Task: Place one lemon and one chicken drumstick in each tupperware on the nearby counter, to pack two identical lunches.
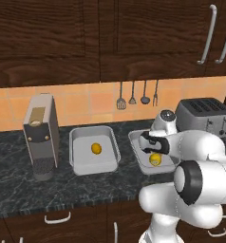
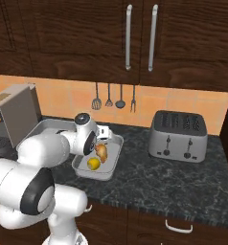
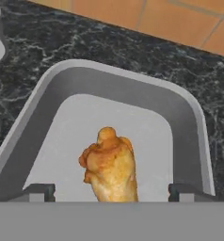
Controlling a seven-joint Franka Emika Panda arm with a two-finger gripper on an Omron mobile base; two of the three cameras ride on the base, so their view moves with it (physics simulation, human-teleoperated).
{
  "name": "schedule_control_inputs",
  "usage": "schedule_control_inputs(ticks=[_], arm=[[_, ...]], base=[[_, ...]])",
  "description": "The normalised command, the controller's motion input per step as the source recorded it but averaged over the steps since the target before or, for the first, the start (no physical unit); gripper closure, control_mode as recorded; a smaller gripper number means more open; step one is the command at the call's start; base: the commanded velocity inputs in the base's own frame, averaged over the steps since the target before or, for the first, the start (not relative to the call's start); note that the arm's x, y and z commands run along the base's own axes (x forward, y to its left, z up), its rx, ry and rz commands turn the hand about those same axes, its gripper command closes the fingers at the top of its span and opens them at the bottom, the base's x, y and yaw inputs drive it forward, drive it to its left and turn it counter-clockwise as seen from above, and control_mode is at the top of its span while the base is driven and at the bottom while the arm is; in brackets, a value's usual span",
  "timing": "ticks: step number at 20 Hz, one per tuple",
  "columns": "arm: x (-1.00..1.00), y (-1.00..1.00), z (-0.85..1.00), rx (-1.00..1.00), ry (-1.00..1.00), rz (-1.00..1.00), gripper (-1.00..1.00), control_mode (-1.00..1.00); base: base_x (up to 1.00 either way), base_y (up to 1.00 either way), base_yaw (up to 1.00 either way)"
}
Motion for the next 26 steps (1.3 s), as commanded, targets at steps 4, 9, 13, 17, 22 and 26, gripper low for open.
schedule_control_inputs(ticks=[4,9,13,17,22,26], arm=[[-0.84,0.02,0.96,0.0,0.08,-0.13,-1.0,-1.0],[-1.0,-0.02,0.71,0.0,0.08,-0.15,-1.0,-1.0],[-1.0,-0.24,0.21,0.01,0.03,-0.03,-1.0,-1.0],[-1.0,-0.2,0.16,0.02,-0.18,0.0,-1.0,-1.0],[-0.6,-0.05,0.35,0.04,-0.24,0.0,-1.0,1.0],[0.0,0.0,0.0,0.0,0.0,0.0,-1.0,1.0]], base=[[0.0,0.0,0.0],[0.0,0.0,0.0],[0.0,0.0,0.0],[0.0,0.0,0.0],[-0.4,-0.13,0.0],[-1.0,-0.56,0.02]])
